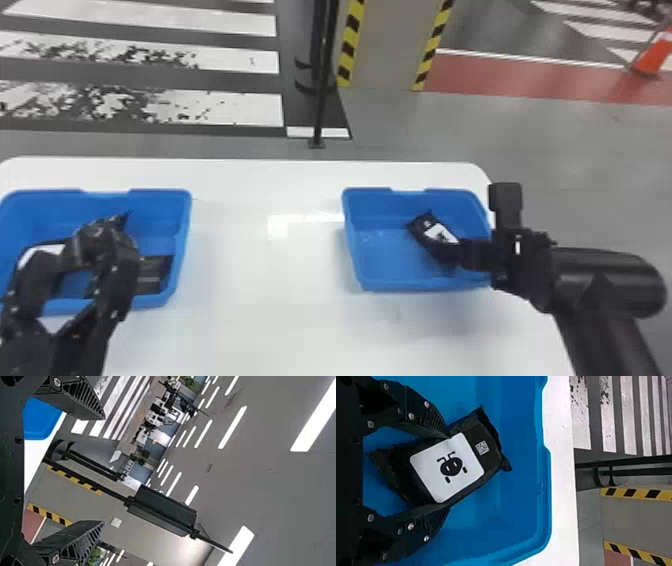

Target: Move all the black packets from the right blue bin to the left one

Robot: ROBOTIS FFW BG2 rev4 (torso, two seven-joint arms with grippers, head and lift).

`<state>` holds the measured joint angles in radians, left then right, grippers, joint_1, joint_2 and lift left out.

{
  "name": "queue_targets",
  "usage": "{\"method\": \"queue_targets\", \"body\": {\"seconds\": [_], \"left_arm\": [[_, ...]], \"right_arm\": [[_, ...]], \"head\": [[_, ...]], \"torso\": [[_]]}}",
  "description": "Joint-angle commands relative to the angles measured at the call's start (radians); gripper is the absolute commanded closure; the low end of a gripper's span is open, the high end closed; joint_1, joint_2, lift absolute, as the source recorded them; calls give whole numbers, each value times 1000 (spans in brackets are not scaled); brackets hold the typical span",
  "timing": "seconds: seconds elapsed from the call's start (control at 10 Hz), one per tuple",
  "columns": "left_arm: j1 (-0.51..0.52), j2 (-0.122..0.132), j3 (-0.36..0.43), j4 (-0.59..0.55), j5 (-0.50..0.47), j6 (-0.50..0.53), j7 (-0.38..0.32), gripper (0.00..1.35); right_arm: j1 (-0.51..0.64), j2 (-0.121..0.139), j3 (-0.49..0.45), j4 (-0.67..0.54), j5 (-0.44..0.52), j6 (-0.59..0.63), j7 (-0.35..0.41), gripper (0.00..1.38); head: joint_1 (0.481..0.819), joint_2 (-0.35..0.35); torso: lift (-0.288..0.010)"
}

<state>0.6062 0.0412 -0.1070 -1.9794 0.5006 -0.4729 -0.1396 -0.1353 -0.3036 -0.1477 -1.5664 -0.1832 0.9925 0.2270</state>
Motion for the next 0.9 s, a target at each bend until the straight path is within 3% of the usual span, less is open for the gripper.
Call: {"method": "queue_targets", "body": {"seconds": [0.0, 0.3, 0.8], "left_arm": [[0, -1, 1, 0, 0, -3, 0, 99], [-2, -1, 1, 0, 2, -11, 0, 101], [-5, -3, -1, 0, 2, -35, 2, 99]], "right_arm": [[-2, 0, 0, 9, -12, 14, 0, 1070], [39, 11, 2, -82, -42, -33, 2, 1131], [120, 18, 48, -261, -251, -165, 58, 1131]], "head": [[695, -192], [695, -180], [695, -94]], "torso": [[-140], [-140], [-140]]}}
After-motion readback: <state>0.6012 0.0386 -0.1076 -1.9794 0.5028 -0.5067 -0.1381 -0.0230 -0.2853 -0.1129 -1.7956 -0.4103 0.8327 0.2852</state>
